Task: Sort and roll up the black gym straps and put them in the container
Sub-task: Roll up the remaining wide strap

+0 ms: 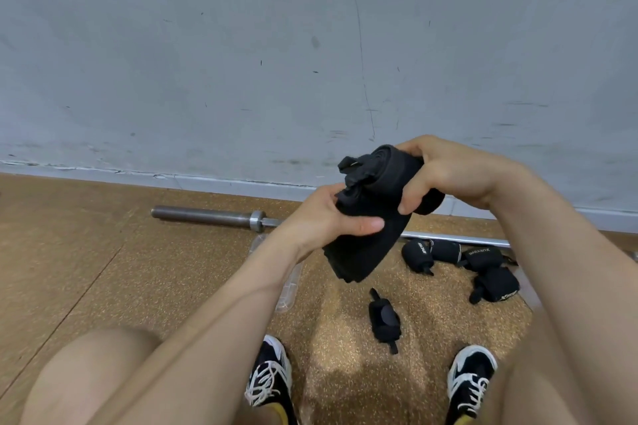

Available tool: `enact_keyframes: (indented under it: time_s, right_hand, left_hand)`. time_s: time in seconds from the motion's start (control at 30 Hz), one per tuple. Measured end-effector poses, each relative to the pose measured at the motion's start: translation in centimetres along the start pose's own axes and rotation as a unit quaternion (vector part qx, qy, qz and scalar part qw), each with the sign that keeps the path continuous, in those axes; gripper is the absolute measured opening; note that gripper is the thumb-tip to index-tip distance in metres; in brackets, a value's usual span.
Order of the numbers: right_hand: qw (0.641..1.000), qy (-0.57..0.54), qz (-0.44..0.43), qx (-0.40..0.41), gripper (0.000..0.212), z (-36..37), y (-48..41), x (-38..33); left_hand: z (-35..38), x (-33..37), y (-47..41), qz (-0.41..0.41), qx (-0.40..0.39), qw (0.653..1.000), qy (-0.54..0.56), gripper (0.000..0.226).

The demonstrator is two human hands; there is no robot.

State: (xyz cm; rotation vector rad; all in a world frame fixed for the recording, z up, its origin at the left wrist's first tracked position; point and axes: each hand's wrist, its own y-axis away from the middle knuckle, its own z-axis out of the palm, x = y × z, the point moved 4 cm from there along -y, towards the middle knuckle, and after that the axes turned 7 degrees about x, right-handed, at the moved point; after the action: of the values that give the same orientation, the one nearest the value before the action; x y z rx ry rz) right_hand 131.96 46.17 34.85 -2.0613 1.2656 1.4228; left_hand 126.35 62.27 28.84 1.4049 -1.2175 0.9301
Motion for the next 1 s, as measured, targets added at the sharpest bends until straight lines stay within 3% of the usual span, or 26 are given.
enact_keyframes:
  time_s: [0.23,0.4,0.6,0.77,1.0]
  right_hand:
    - [0.992,-0.032,-0.050,0.114,0.027,-0.1,-0.3,-0.4]
    - [0.974,0.041,-0.078,0.209,0.036,1.1,-0.2,-0.8]
    - [0.959,0.026,-0.154,0.236,0.049,1.5,-0.1,-1.3]
    - [0.949,0.006,-0.193,0.249,0.053,1.3,-0.4,-1.6]
    - [0.929,0.129,-0.234,0.257,0.060,1.1,-1.2,-2.2]
  left_hand:
    - [1.2,-0.9,-0.1,-0.009,0.077,0.995,0.064,0.022]
    - [1.2,0.1,0.5,-0.012,0.083,0.992,0.091,0.016]
    - [0.0,2.1,0.7,0.016,0.104,0.993,0.048,0.020]
    - [-0.9,4.4,0.7,0.017,0.047,0.995,0.085,0.031]
    - [-0.9,6.8,1.3,-0.028,-0.003,0.983,0.182,0.030]
